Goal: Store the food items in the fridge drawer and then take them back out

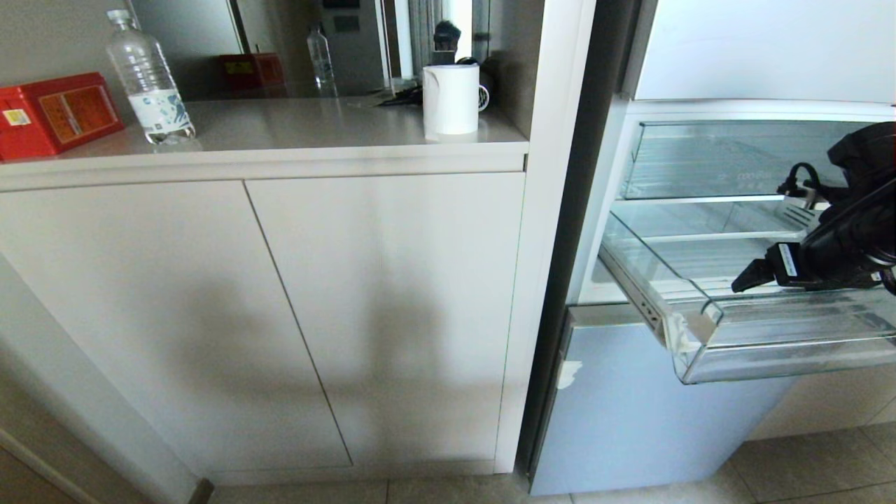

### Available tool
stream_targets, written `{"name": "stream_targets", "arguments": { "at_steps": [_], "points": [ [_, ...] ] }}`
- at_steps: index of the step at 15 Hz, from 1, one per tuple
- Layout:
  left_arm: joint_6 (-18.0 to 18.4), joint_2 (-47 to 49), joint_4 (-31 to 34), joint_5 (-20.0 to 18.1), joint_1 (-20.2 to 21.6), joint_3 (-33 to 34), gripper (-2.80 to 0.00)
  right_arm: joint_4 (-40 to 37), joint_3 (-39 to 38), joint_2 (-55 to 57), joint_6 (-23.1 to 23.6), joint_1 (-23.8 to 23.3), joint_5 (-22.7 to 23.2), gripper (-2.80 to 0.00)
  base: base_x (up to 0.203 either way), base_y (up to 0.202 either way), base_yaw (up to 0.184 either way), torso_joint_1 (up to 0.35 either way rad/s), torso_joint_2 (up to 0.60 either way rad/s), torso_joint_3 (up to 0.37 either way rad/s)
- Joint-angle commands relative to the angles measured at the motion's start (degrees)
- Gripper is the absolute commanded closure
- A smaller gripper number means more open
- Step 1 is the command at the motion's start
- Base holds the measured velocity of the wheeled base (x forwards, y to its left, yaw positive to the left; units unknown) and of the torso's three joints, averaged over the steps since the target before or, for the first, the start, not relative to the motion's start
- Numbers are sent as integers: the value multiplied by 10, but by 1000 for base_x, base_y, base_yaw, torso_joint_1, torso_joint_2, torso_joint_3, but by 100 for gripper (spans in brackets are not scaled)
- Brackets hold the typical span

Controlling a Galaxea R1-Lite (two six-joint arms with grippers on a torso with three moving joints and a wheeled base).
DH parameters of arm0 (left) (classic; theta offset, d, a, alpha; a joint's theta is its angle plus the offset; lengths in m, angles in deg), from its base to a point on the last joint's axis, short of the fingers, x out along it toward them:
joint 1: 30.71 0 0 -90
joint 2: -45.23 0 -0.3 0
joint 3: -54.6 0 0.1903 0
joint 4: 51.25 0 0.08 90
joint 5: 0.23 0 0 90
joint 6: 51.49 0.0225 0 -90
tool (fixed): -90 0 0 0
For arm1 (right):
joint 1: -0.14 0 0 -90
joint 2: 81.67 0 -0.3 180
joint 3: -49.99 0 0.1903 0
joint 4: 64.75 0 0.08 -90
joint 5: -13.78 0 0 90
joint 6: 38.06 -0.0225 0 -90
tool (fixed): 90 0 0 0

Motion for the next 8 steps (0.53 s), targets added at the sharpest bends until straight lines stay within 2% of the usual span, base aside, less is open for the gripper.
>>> {"name": "stream_targets", "arguments": {
  "at_steps": [1, 5, 8],
  "points": [
    [0, 1, 0, 0, 0, 0, 0, -5, -31, -36, 4, -7, 0, -280, 0, 0, 0, 0, 0, 0],
    [0, 0, 0, 0, 0, 0, 0, 11, -40, -41, -2, -7, 8, -280, 0, 0, 0, 0, 0, 0],
    [0, 1, 0, 0, 0, 0, 0, 91, -59, -54, -9, -5, 51, -280, 0, 0, 0, 0, 0, 0]
  ]
}}
